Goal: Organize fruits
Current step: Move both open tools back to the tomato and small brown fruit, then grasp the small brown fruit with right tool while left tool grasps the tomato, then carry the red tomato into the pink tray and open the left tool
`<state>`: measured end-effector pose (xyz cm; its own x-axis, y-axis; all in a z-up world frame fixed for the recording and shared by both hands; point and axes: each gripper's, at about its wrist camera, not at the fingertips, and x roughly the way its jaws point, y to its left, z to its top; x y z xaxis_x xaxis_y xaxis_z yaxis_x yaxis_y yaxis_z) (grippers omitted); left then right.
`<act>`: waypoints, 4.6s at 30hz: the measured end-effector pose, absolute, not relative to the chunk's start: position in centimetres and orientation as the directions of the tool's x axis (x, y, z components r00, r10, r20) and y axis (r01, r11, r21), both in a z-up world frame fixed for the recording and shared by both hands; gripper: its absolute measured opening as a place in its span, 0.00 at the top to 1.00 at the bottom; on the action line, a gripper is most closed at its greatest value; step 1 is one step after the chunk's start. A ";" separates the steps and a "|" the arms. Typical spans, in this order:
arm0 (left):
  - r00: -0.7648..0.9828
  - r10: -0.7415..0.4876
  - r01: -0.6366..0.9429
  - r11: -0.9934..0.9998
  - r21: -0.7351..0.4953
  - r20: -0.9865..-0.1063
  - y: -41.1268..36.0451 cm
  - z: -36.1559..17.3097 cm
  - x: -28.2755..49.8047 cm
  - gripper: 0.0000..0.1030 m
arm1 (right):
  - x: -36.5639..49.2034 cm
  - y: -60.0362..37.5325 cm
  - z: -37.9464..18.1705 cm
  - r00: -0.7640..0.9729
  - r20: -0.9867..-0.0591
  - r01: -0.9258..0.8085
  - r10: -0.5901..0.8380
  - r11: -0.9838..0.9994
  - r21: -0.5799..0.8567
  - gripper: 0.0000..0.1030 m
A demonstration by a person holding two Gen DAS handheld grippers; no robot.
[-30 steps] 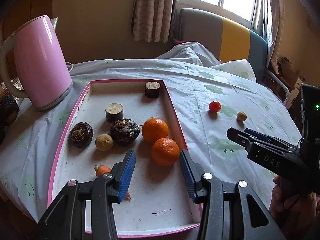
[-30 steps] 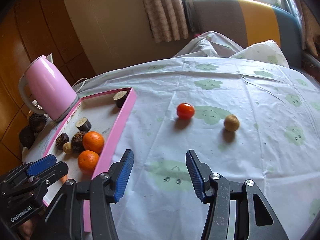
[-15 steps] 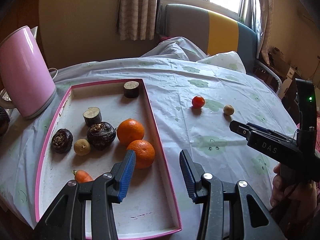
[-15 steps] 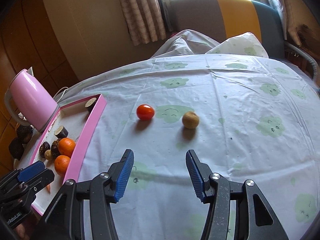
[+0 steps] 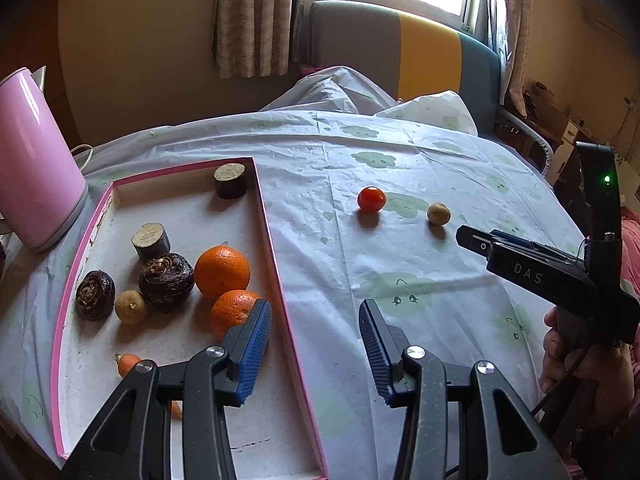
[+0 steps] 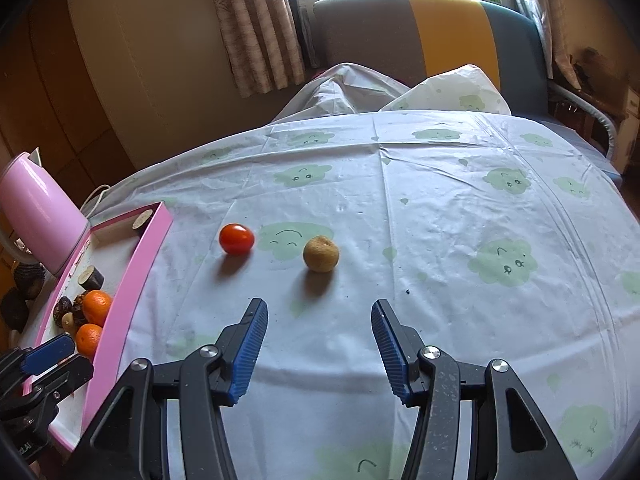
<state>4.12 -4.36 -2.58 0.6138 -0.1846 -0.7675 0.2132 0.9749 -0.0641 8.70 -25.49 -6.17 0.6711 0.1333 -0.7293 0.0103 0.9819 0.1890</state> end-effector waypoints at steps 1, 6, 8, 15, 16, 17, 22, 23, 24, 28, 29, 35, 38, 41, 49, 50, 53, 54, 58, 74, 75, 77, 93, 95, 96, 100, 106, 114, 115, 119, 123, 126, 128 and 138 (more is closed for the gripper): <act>0.613 -0.186 0.215 0.974 -0.064 -0.768 -4.5 -2.6 4.2 0.55 | 8.9 -25.6 -6.1 0.672 -0.729 0.011 0.128 0.983 0.183 0.47; 0.603 -0.199 0.225 0.972 -0.075 -0.773 -4.8 -2.8 4.5 0.55 | 10.5 -26.0 -6.1 0.671 -0.733 0.008 0.110 0.988 0.155 0.47; 0.601 -0.204 0.226 0.971 -0.081 -0.773 -4.9 -2.9 4.6 0.55 | 11.3 -26.0 -6.3 0.661 -0.742 0.007 0.109 0.988 0.152 0.47; 0.593 -0.213 0.227 0.969 -0.093 -0.777 -5.2 -3.0 5.3 0.55 | 14.2 -25.1 -7.4 0.634 -0.766 -0.008 0.103 0.992 0.126 0.58; 0.592 -0.214 0.228 0.969 -0.093 -0.777 -5.3 -3.0 5.4 0.55 | 14.5 -24.8 -7.6 0.630 -0.770 -0.012 0.097 0.993 0.115 0.62; 0.591 -0.215 0.230 0.969 -0.093 -0.777 -5.4 -2.9 5.5 0.55 | 14.9 -24.6 -7.8 0.624 -0.775 -0.019 0.099 0.994 0.112 0.66; 0.592 -0.219 0.245 0.966 -0.086 -0.776 -6.4 -2.7 6.2 0.55 | 15.1 -24.3 -8.1 0.621 -0.779 -0.025 0.090 0.995 0.095 0.75; 0.590 -0.221 0.248 0.965 -0.087 -0.777 -6.6 -2.7 6.4 0.55 | 14.9 -24.4 -8.0 0.626 -0.775 -0.024 0.089 0.995 0.094 0.75; 0.588 -0.223 0.250 0.964 -0.088 -0.778 -6.8 -2.7 6.6 0.55 | 14.7 -24.6 -7.8 0.630 -0.771 -0.023 0.089 0.995 0.097 0.75; 0.580 -0.229 0.267 0.960 -0.084 -0.782 -7.7 -2.9 7.1 0.55 | 13.6 -25.8 -7.4 0.638 -0.764 -0.007 0.097 0.993 0.121 0.75; 0.577 -0.230 0.270 0.959 -0.083 -0.784 -7.8 -2.9 7.3 0.55 | 13.3 -26.1 -7.4 0.637 -0.764 -0.002 0.102 0.992 0.130 0.75; 0.553 -0.234 0.282 0.956 -0.085 -0.800 -8.9 -3.3 8.5 0.55 | 12.3 -27.8 -8.1 0.626 -0.775 0.037 0.090 0.989 0.144 0.75; 0.530 -0.253 0.283 0.953 -0.113 -0.809 -9.3 -3.4 9.5 0.55 | 12.1 -28.2 -8.3 0.631 -0.770 0.037 0.101 0.987 0.159 0.75; 0.502 -0.294 0.261 0.948 -0.182 -0.813 -9.2 -3.4 11.1 0.55 | 12.2 -28.2 -8.5 0.631 -0.769 0.033 0.107 0.986 0.164 0.75; 0.483 -0.295 0.226 0.952 -0.208 -0.824 -10.6 -3.9 15.4 0.55 | 12.1 -28.0 -8.5 0.633 -0.768 0.030 0.101 0.988 0.154 0.75; 0.479 -0.291 0.223 0.953 -0.206 -0.828 -10.9 -4.1 15.9 0.55 | 12.1 -28.0 -8.5 0.634 -0.767 0.030 0.098 0.988 0.150 0.75; 0.474 -0.271 0.226 0.957 -0.181 -0.838 -12.1 -4.9 17.1 0.55 | 12.0 -28.1 -8.6 0.640 -0.761 0.029 0.107 0.986 0.163 0.75; 0.467 -0.274 0.226 0.956 -0.186 -0.841 -12.4 -5.3 17.5 0.55 | 12.0 -28.2 -8.6 0.641 -0.760 0.029 0.110 0.986 0.167 0.75; 0.460 -0.251 0.210 0.963 -0.171 -0.852 -13.3 -6.7 18.8 0.55 | 12.0 -28.3 -8.6 0.643 -0.757 0.029 0.116 0.984 0.176 0.75; 0.531 -0.247 0.285 0.953 -0.104 -0.810 -13.1 -4.9 12.8 0.71 | 12.1 -28.1 -8.7 0.640 -0.760 0.030 0.116 0.984 0.175 0.75; 0.530 -0.248 0.287 0.952 -0.103 -0.811 -13.0 -4.9 12.2 0.71 | 12.1 -28.1 -8.7 0.640 -0.760 0.029 0.115 0.984 0.174 0.75; 0.527 -0.251 0.287 0.952 -0.108 -0.812 -12.7 -4.8 11.3 0.71 | 12.0 -28.1 -8.7 0.640 -0.760 0.029 0.114 0.985 0.172 0.74; 0.580 -0.272 0.272 0.953 -0.133 -0.768 -8.8 -2.4 5.9 0.71 | 11.9 -27.5 -8.7 0.639 -0.766 0.025 0.072 0.993 0.114 0.75; 0.588 -0.270 0.263 0.955 -0.135 -0.762 -8.1 -2.1 5.6 0.71 | 12.0 -27.5 -8.7 0.638 -0.767 0.025 0.071 0.993 0.112 0.75; 0.593 -0.268 0.257 0.957 -0.136 -0.760 -7.8 -2.0 5.4 0.71 | 12.0 -27.5 -8.7 0.638 -0.767 0.025 0.069 0.994 0.110 0.75; 0.609 -0.258 0.236 0.962 -0.139 -0.750 -6.4 -1.6 4.9 0.71 | 11.9 -27.5 -8.7 0.637 -0.769 0.025 0.059 0.995 0.097 0.75; 0.622 -0.234 0.183 0.971 -0.151 -0.747 -3.4 -1.7 4.4 0.71 | 12.0 -27.2 -8.7 0.635 -0.771 0.024 0.044 0.997 0.077 0.75; 0.628 -0.139 0.008 0.985 -0.172 -0.766 3.8 -3.3 5.4 0.70 | 12.0 -26.9 -8.7 0.633 -0.773 0.023 0.032 0.998 0.060 0.75; 0.620 -0.128 -0.004 0.986 -0.166 -0.774 4.4 -3.7 5.5 0.70 | 12.0 -26.9 -8.7 0.633 -0.774 0.023 0.031 0.998 0.059 0.75; 0.602 -0.107 -0.049 0.984 -0.170 -0.792 5.8 -4.8 5.9 0.63 | 12.0 -26.9 -8.7 0.633 -0.774 0.023 0.029 0.998 0.056 0.75; 0.595 -0.103 -0.063 0.983 -0.174 -0.797 6.0 -5.1 5.8 0.63 | 12.0 -26.8 -8.7 0.631 -0.775 0.022 0.027 0.998 0.053 0.75; 0.602 -0.087 -0.064 0.986 -0.156 -0.794 5.7 -4.8 5.4 0.63 | 12.0 -26.8 -8.6 0.631 -0.776 0.019 0.025 0.999 0.048 0.75; 0.609 -0.070 -0.070 0.988 -0.141 -0.790 5.5 -4.5 5.1 0.63 | 12.0 -26.8 -8.6 0.630 -0.776 0.018 0.021 0.999 0.042 0.75; 0.627 -0.047 -0.073 0.990 -0.119 -0.778 5.5 -3.5 4.3 0.63 | 11.5 -23.0 -6.6 0.634 -0.757 -0.105 0.159 0.987 0.120 0.75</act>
<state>4.29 5.50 -3.46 0.6266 -0.0471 -0.7779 -0.0735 0.9902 -0.1191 11.50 -23.00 -6.62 0.6342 0.1595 -0.7565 -0.1051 0.9872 0.1200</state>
